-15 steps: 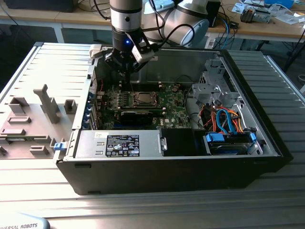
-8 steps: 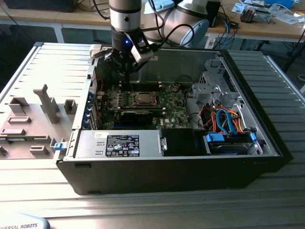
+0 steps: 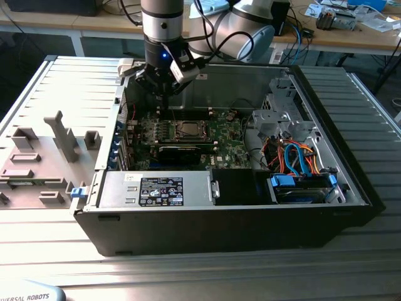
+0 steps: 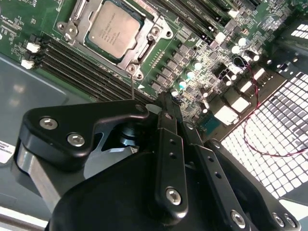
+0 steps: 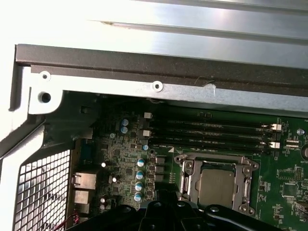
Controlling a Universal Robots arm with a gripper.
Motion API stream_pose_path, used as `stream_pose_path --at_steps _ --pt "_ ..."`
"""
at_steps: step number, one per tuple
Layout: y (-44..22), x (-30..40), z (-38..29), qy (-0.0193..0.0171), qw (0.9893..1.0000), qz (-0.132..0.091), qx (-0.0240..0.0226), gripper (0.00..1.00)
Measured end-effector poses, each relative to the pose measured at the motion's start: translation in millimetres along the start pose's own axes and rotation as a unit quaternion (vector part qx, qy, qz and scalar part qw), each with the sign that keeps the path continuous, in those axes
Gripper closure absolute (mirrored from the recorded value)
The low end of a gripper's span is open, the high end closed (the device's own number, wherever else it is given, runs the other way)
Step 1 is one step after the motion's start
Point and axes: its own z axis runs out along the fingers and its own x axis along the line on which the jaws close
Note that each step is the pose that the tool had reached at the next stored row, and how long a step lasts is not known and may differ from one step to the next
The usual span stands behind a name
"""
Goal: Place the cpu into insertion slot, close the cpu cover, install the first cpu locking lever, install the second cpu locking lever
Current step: 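Install the first cpu locking lever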
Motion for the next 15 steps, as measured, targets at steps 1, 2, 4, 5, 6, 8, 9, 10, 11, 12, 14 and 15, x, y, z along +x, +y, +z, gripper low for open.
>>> stream_pose_path --at_steps 1,2,4,5,6,8,9,10,11,12,14,15 --pt "0.0 0.5 0.1 0.0000 1.0000 0.000 0.0000 0.89" --pt "0.1 1.2 0.3 -0.0001 1.0000 0.000 0.0000 0.89" --pt "0.2 2.2 0.5 -0.0001 1.0000 0.000 0.0000 0.89" --pt "0.3 2.8 0.5 0.0000 1.0000 0.000 0.0000 0.89" --pt "0.3 3.4 0.6 -0.0001 1.0000 0.000 0.0000 0.89" --pt "0.4 4.4 0.8 -0.0001 1.0000 0.000 0.0000 0.89" --pt "0.5 4.7 0.8 0.0000 1.0000 0.000 0.0000 0.89" --pt "0.5 5.2 0.9 0.0000 1.0000 0.000 0.0000 0.89" --pt "0.5 5.3 1.0 -0.0001 1.0000 0.000 0.0000 0.89" --pt "0.5 5.8 1.1 0.0000 1.0000 0.000 0.0000 0.89" --pt "0.6 6.2 1.2 0.0000 1.0000 0.000 0.0000 0.89" --pt "0.6 6.3 1.2 0.0000 1.0000 0.000 0.0000 0.89"
